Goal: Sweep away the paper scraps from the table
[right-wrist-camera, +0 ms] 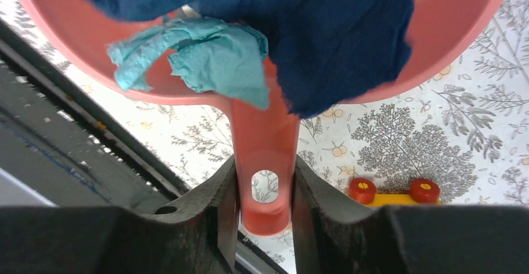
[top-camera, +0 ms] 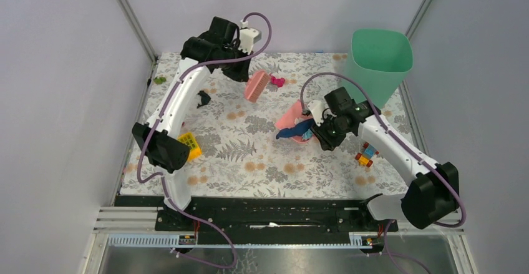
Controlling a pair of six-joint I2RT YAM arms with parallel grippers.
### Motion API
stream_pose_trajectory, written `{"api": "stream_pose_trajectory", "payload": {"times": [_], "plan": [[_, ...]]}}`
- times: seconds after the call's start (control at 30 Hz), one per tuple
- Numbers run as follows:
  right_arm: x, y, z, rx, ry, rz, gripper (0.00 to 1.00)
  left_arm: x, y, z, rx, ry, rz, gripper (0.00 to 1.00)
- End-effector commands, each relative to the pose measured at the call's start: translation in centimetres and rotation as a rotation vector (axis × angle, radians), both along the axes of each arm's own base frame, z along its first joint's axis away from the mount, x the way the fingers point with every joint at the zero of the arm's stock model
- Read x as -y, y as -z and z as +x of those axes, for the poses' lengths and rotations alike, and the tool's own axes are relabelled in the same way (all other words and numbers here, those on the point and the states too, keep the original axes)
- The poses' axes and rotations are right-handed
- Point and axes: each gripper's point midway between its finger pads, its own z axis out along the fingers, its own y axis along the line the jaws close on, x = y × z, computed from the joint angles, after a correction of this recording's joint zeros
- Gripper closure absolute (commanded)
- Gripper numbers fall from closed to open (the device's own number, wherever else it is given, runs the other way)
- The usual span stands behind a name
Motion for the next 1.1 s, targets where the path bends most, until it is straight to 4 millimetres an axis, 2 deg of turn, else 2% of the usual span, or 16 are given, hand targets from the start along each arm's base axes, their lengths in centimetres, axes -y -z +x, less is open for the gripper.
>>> {"api": "stream_pose_trajectory", "payload": {"times": [0.0,0.17,0.33,0.43,0.6,0.7,0.83,0.93,1.07], "plan": [[-1.1,-4.6,-0.3,-0.013,-0.042,0.054,1.0,-3.7,2.0,2.2,-0.011,-0.106,0.058,1.0],[-0.1,-8.7,1.5,0.09,-0.038,0.001,1.0,-3.7,2.4,2.6,-0.024,-0.111,0.048,1.0],[0.5,-10.4,1.3,0.073,-0.014,-0.028,1.0,-4.0,3.8,2.4,-0.07,-0.094,0.061,1.0],[0.3,-11.5,1.1,0.072,0.014,-0.007,1.0,-4.2,3.9,2.2,-0.076,-0.087,0.065,1.0],[0.3,-13.7,2.1,0.06,0.074,0.05,1.0,-4.8,4.9,1.3,-0.111,-0.09,0.08,1.0],[0.3,-14.6,3.5,0.046,0.121,0.08,1.0,-4.8,5.0,0.7,-0.128,-0.087,0.076,1.0],[0.9,-15.7,5.9,0.077,0.184,0.082,1.0,-3.6,2.7,-0.2,-0.112,-0.051,0.0,1.0],[2.2,-16.6,8.0,0.094,0.266,0.082,1.0,-3.3,2.0,-0.5,-0.101,-0.037,-0.01,1.0],[4.3,-17.7,10.8,0.134,0.344,0.064,1.0,-3.5,2.3,-0.9,-0.111,-0.031,0.003,1.0]]}}
